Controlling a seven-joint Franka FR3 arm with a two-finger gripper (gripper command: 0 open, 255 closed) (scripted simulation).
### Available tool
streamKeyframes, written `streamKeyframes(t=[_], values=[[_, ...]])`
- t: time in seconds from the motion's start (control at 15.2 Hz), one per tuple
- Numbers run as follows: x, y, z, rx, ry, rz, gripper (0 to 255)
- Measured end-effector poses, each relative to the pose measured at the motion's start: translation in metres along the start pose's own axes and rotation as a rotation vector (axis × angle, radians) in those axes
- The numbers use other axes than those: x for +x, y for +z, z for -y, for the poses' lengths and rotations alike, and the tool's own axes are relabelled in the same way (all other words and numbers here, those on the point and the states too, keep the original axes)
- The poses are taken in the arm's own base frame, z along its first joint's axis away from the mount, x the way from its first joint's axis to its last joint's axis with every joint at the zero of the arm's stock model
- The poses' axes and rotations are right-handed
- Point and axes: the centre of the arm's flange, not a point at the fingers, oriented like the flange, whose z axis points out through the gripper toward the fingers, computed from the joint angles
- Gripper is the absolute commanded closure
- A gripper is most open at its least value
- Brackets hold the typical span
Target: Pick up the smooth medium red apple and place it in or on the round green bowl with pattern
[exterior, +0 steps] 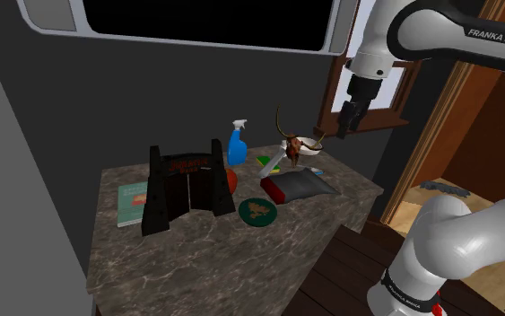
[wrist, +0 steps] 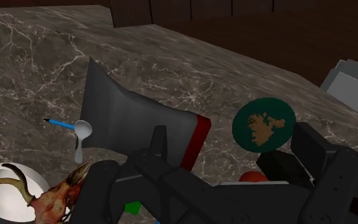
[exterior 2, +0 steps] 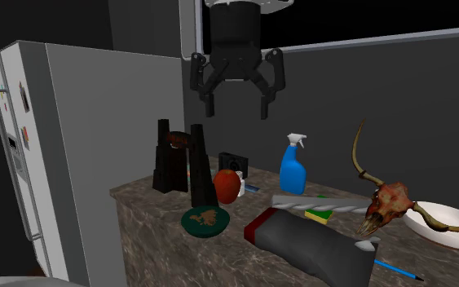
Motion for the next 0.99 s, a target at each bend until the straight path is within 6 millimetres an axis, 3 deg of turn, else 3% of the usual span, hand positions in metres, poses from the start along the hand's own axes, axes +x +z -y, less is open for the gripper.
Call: streamKeyframes(t=[0.13,0.26,0.99], values=[[0.004,0.004,0.002,0.001,-0.002,-0.001,0],[0.021,0.017,0.005,0.003,-0.007,-0.004,0],[0.129,0.085,0.045,0.019,-0.046,-0.035,0]])
